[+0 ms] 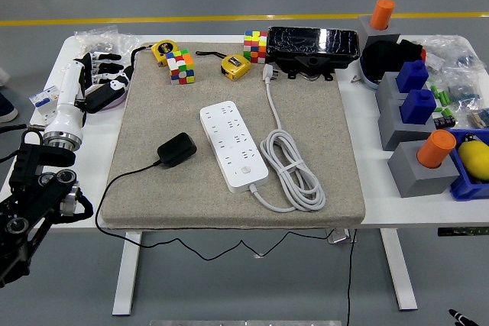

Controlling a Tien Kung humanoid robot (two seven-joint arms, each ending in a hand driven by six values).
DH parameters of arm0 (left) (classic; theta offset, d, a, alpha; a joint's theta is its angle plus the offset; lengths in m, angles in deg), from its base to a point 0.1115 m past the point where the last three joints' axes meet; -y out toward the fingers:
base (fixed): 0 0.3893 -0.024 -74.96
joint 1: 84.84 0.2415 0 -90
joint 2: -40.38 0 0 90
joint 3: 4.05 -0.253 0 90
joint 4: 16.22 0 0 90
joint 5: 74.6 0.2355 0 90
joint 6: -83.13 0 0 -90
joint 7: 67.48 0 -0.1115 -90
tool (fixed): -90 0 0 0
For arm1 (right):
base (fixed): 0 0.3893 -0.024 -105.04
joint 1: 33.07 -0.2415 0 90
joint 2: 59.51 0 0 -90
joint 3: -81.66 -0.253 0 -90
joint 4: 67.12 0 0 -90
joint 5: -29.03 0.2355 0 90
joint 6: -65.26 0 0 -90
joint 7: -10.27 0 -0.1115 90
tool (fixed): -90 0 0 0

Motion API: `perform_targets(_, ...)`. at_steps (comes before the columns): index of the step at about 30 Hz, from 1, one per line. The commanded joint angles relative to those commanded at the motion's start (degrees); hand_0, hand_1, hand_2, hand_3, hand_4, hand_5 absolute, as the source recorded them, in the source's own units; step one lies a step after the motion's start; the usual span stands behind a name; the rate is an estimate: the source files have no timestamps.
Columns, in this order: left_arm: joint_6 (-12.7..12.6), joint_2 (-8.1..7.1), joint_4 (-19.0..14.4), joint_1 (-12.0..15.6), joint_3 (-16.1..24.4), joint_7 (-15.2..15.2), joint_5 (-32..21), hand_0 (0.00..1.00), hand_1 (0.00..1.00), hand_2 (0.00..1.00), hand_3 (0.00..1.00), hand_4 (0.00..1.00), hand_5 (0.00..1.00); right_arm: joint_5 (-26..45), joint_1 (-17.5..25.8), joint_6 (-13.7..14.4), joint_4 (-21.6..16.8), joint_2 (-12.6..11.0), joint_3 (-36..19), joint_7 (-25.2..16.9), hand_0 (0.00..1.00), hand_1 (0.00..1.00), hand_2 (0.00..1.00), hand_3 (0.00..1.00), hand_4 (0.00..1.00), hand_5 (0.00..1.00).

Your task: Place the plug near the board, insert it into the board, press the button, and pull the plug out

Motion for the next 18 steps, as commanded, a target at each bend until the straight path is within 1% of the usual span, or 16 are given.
perform_targets(10,0.40,0.42,-0.57,0.56,2.40,0.62,0.97,0.445,0.584,0.531,0.570,0.785,0.308,0.21,-0.61,0.07,-0.05,-0.35,0.46,-0.07,0.542,0.643,0.657,0.559,0.899,0.419)
perform_targets(18,0.45,0.10,-1.01,0.72,2.96,0.64,1.03,0.445,0.574,0.530,0.570,0.783,0.313,0.18,-0.79,0.05,0.13,-0.42,0.32,-0.07,0.543,0.643,0.657,0.559,0.899,0.420)
